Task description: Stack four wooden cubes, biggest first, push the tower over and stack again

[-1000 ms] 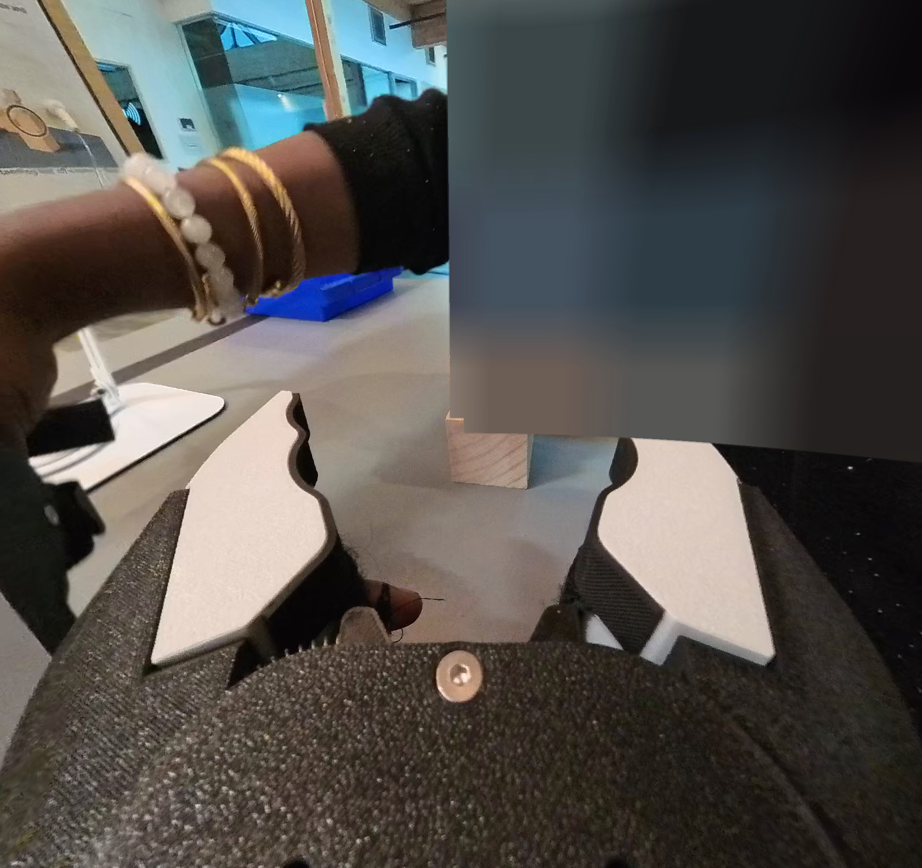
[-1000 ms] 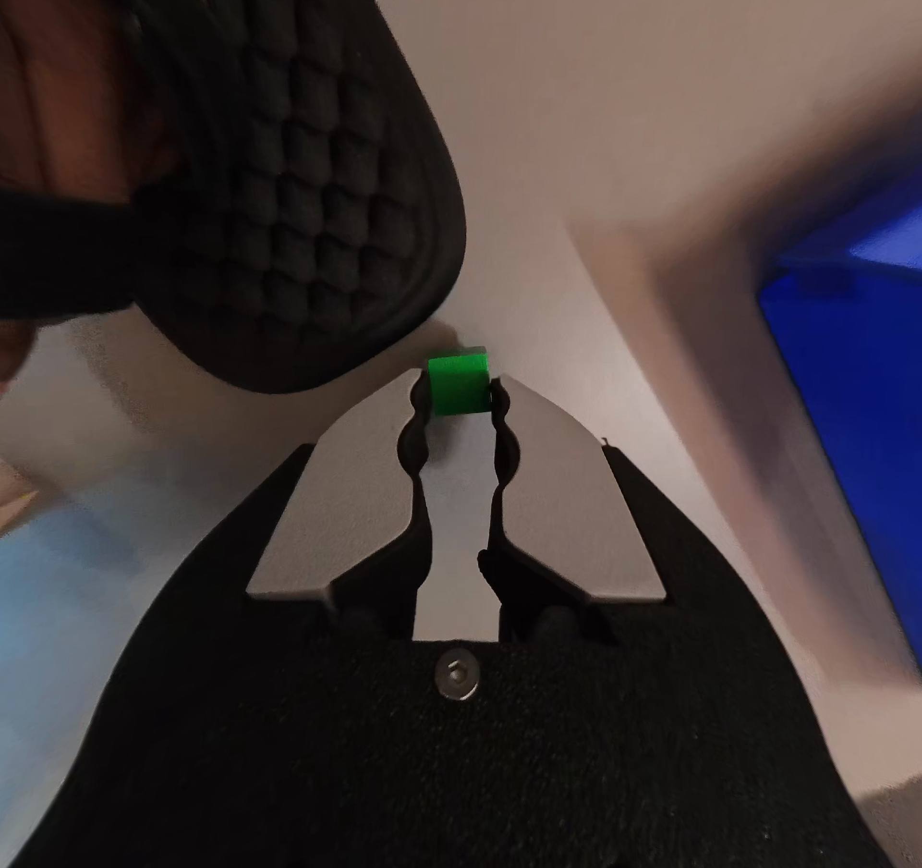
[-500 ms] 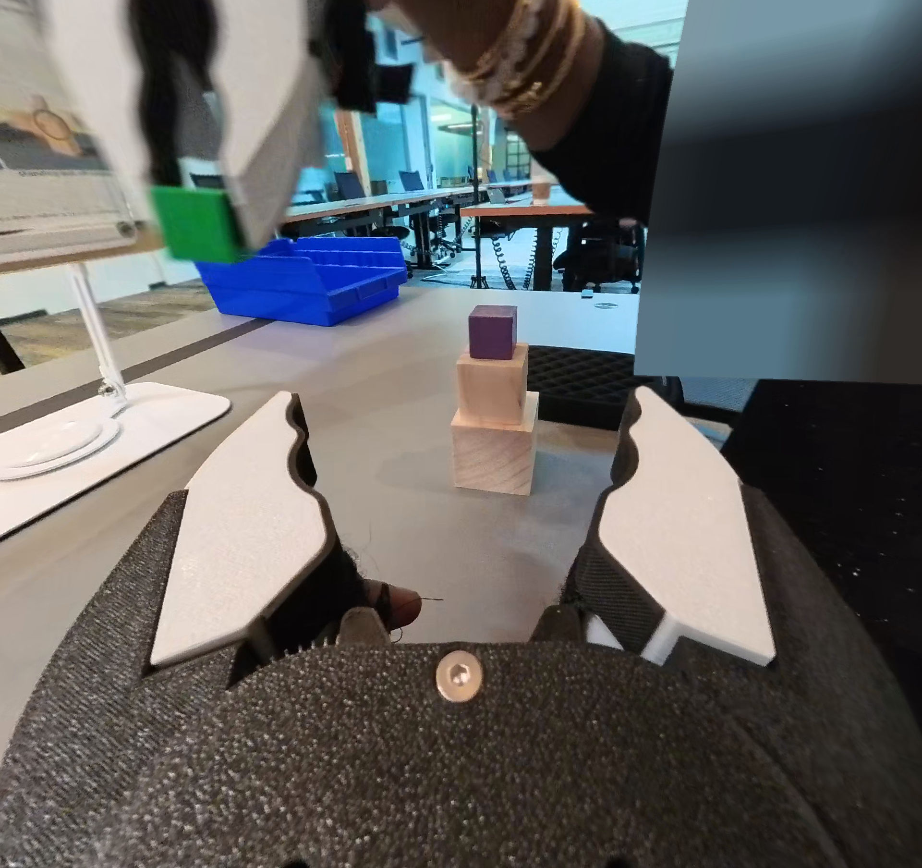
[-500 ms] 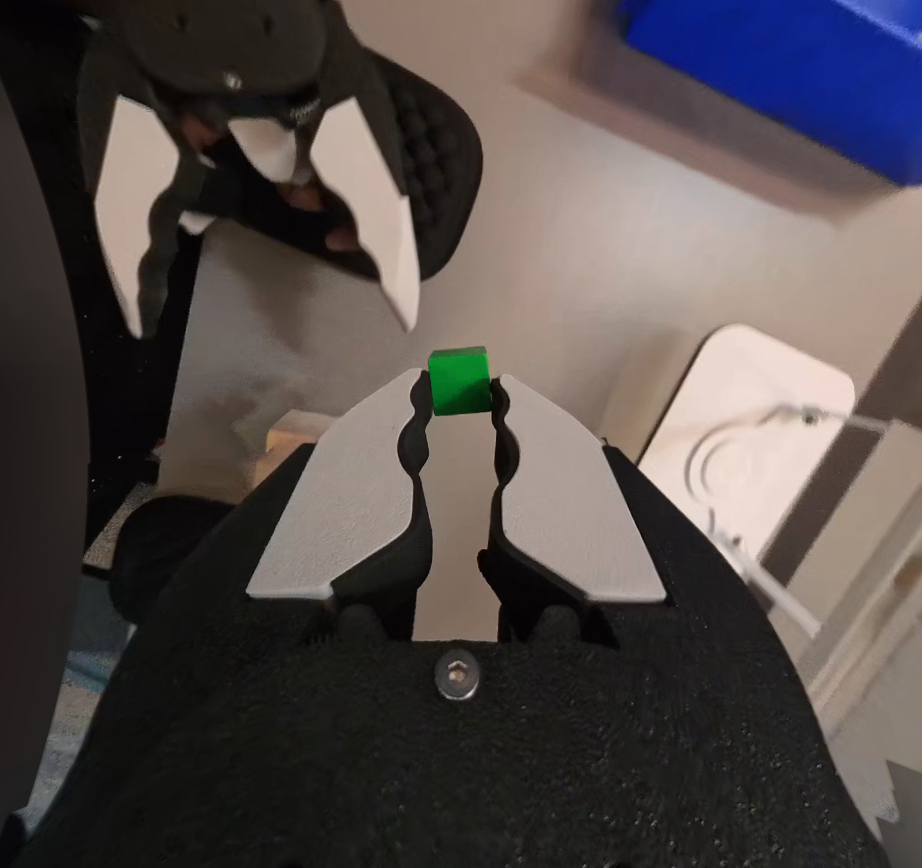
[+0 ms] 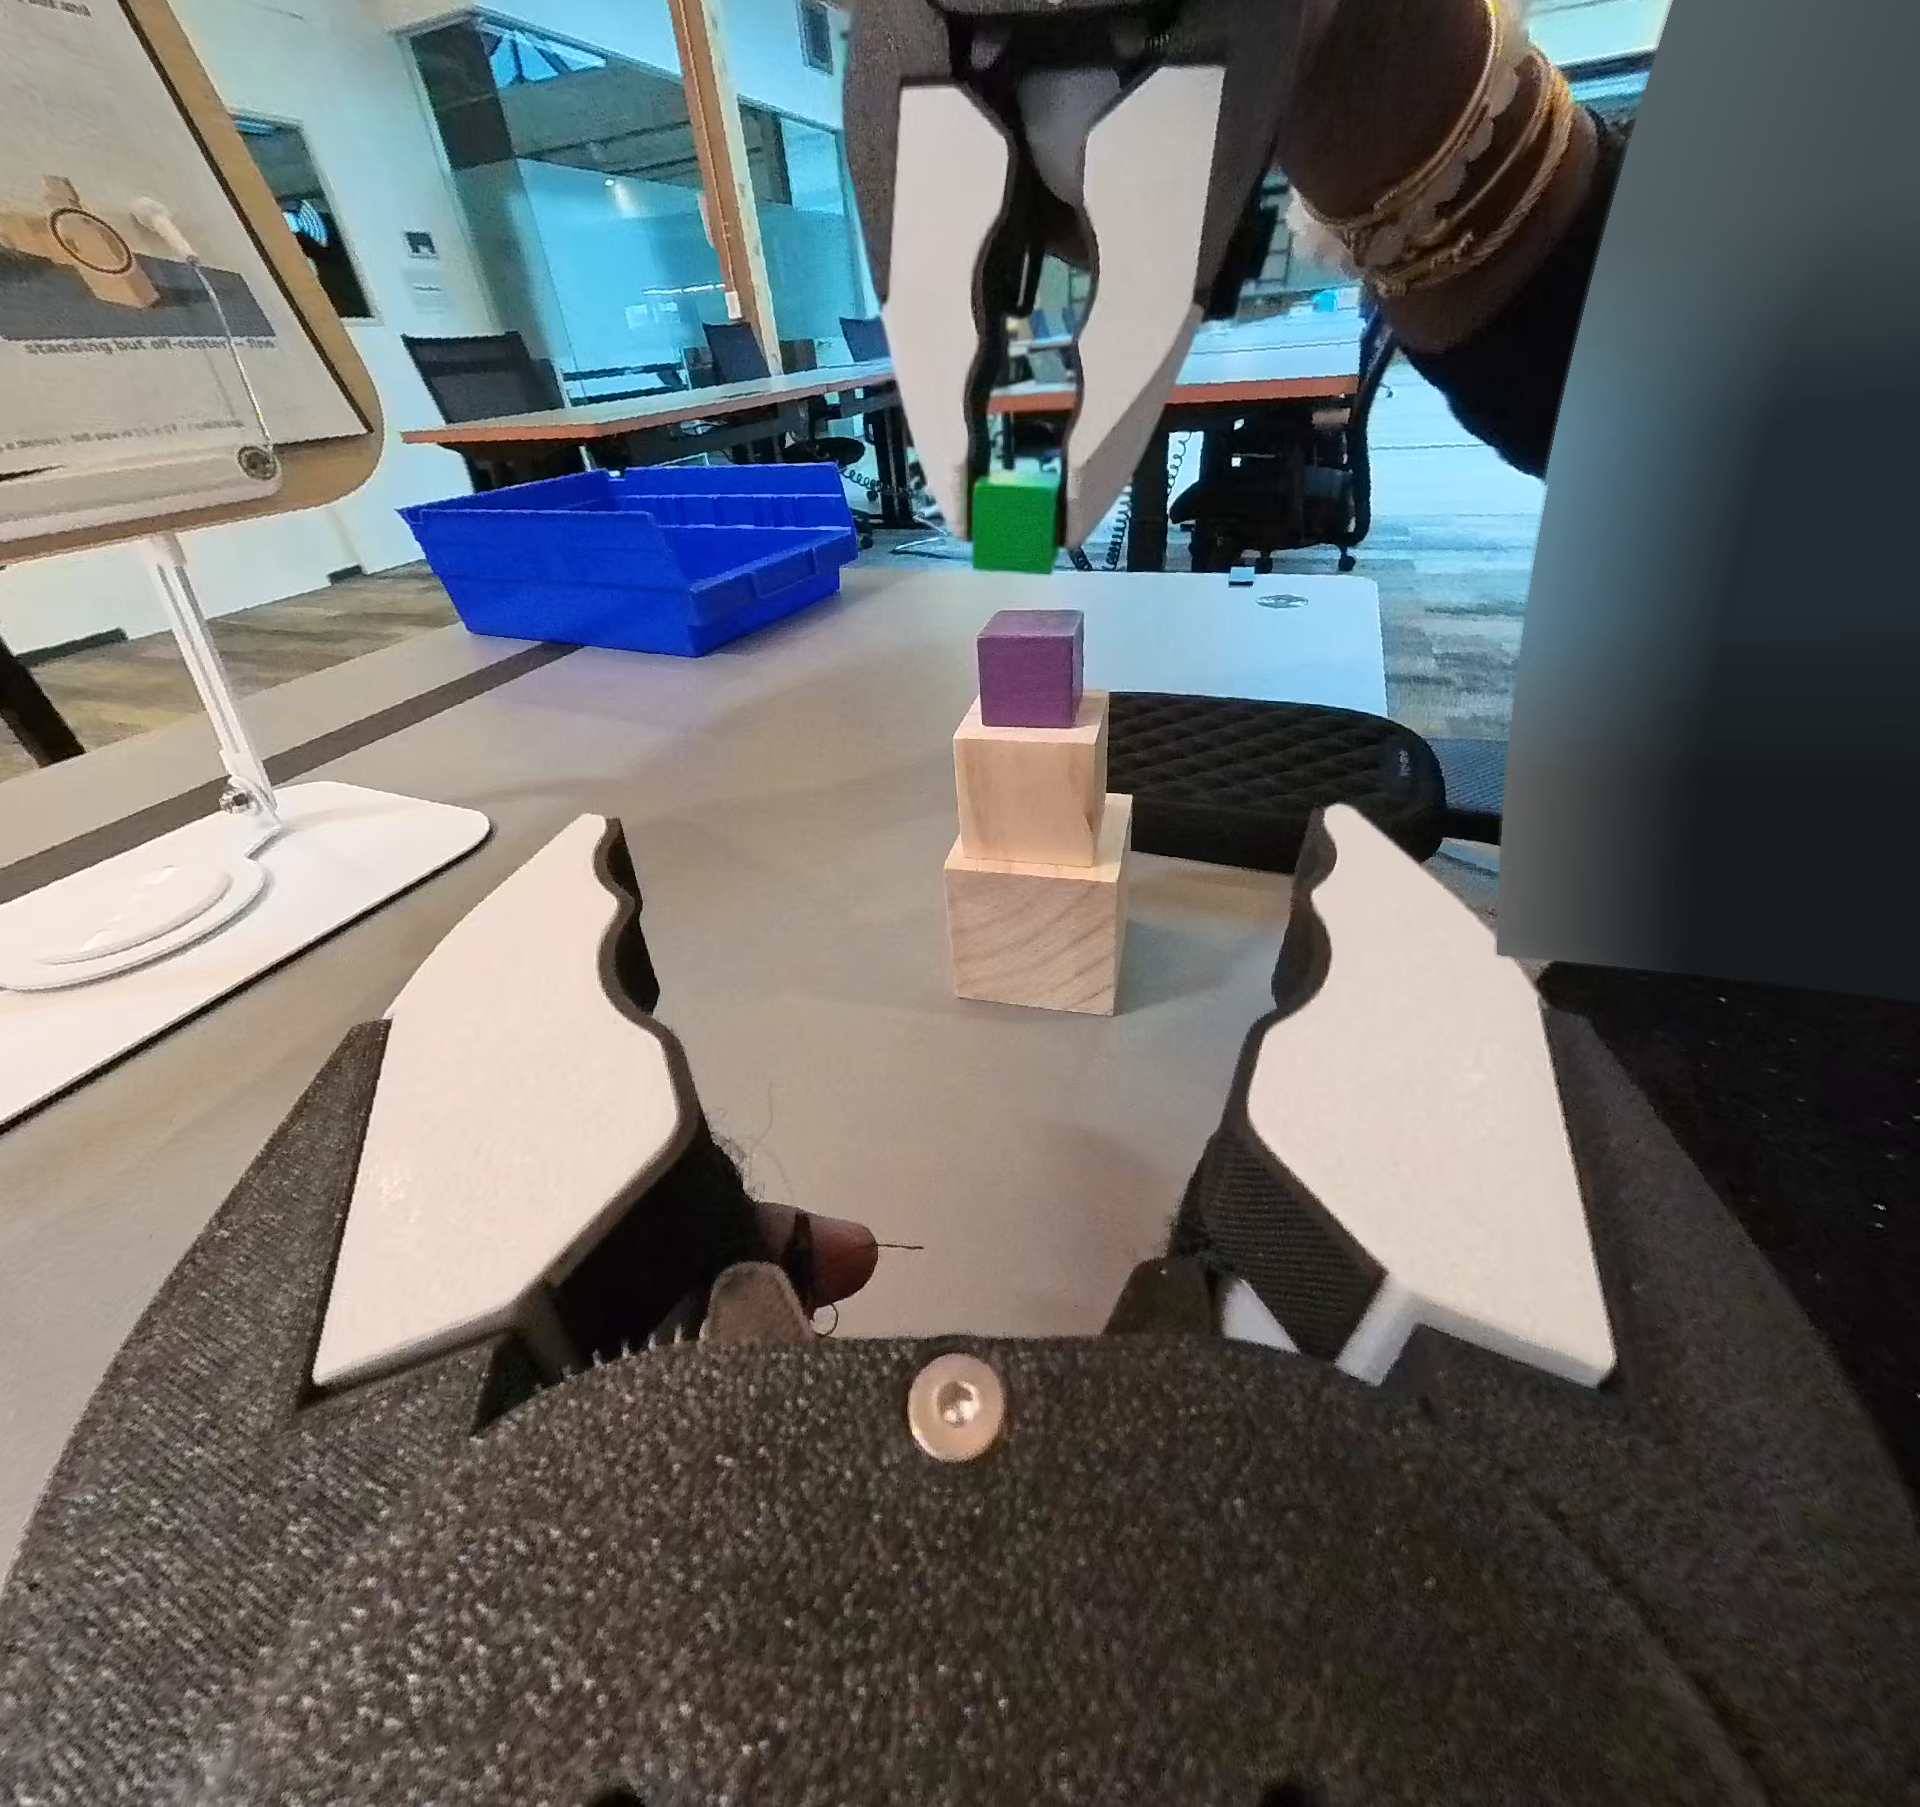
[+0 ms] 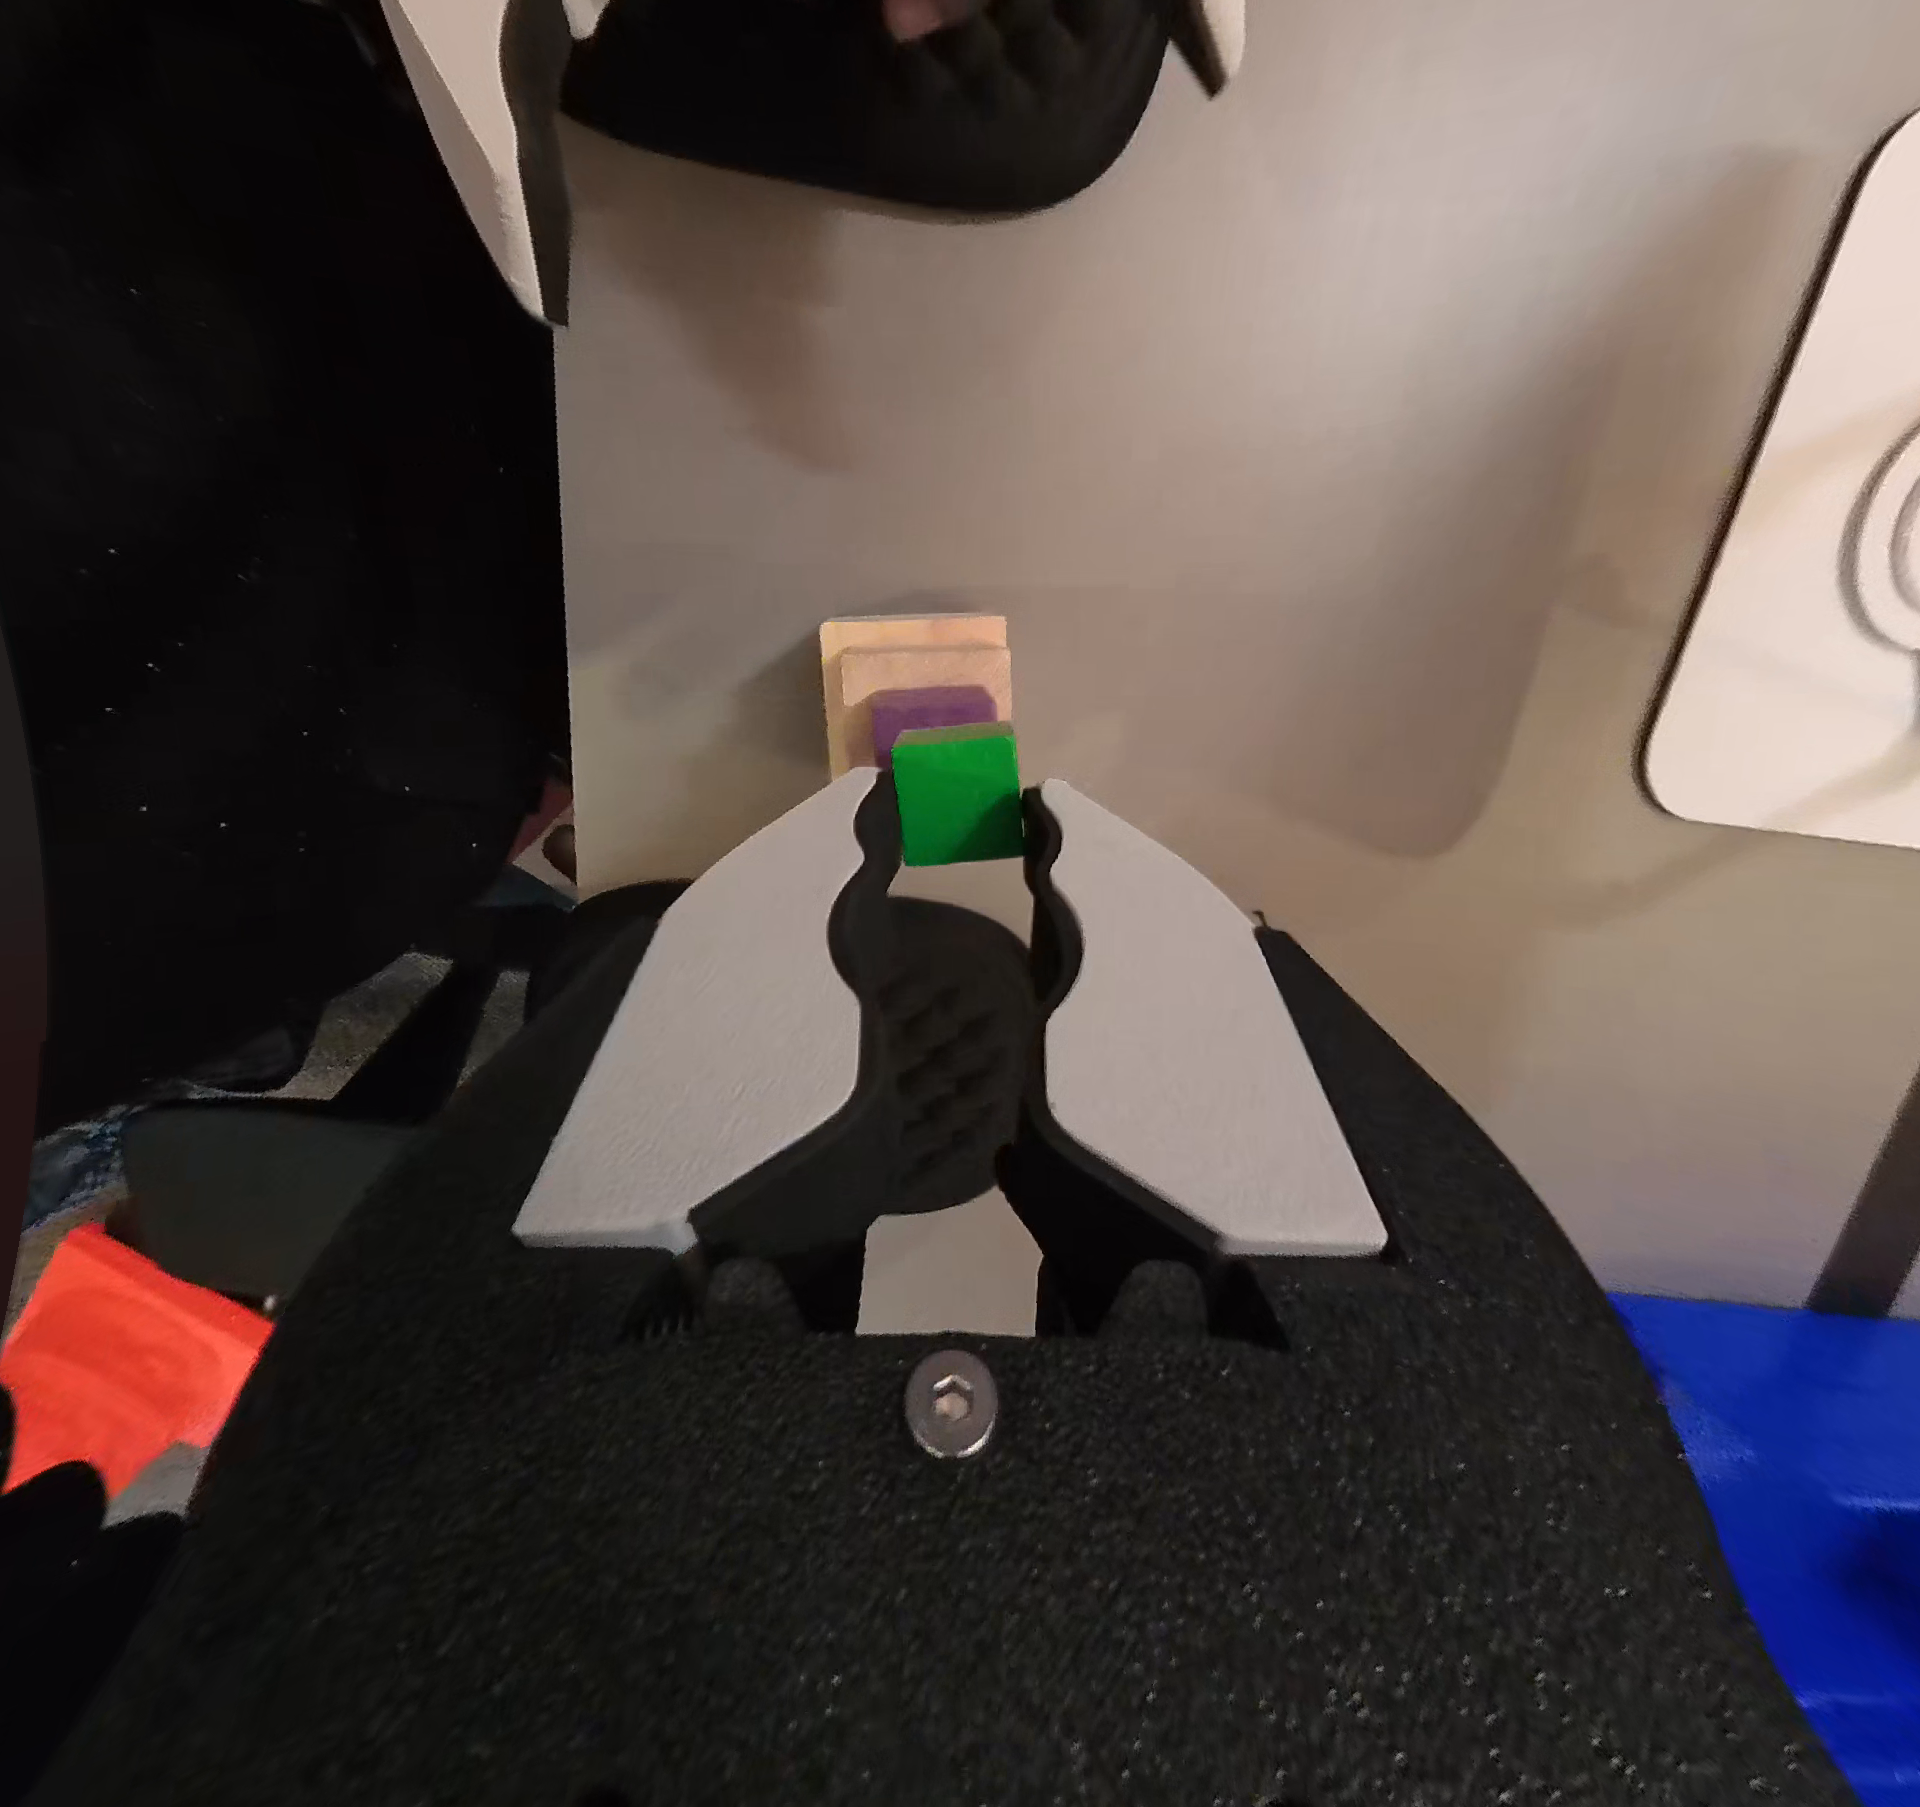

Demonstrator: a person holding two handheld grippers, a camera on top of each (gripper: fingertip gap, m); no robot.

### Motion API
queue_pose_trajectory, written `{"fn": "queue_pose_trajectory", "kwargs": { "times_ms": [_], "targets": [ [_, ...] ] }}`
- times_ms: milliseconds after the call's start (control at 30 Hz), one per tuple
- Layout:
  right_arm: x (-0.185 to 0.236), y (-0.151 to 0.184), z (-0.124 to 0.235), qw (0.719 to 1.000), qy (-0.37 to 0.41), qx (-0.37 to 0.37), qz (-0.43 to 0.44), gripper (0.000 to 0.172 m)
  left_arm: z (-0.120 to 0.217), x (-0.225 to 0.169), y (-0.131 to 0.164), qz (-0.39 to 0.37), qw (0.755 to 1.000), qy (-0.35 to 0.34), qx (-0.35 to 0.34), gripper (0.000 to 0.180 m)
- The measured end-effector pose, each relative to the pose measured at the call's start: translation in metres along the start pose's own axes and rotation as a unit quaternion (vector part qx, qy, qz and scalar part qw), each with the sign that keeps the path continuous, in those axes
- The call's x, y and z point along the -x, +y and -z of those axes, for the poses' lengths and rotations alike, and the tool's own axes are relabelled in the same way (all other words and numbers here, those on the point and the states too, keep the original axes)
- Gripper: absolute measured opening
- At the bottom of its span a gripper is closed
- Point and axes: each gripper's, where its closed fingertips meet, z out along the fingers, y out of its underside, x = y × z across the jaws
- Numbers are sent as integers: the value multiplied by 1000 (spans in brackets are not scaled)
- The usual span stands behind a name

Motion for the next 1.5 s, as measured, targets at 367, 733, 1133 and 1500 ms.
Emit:
{"fn": "queue_pose_trajectory", "kwargs": {
  "times_ms": [367, 733, 1133, 1500],
  "targets": [
    [2, 7, -11, 1000, -12, -3, -16, 22, 1, 0, -1, 3, 1000, 1, -4, 117],
    [2, 9, -14, 999, -22, -4, -24, 22, 2, 0, -2, 3, 1000, 1, -6, 116],
    [2, 2, -11, 999, -19, -26, -25, 38, 1, 0, -2, 3, 1000, 1, -7, 115],
    [-19, -6, 33, 951, 105, -286, -62, 111, 2, 0, -2, 0, 1000, 0, -8, 115]
  ]
}}
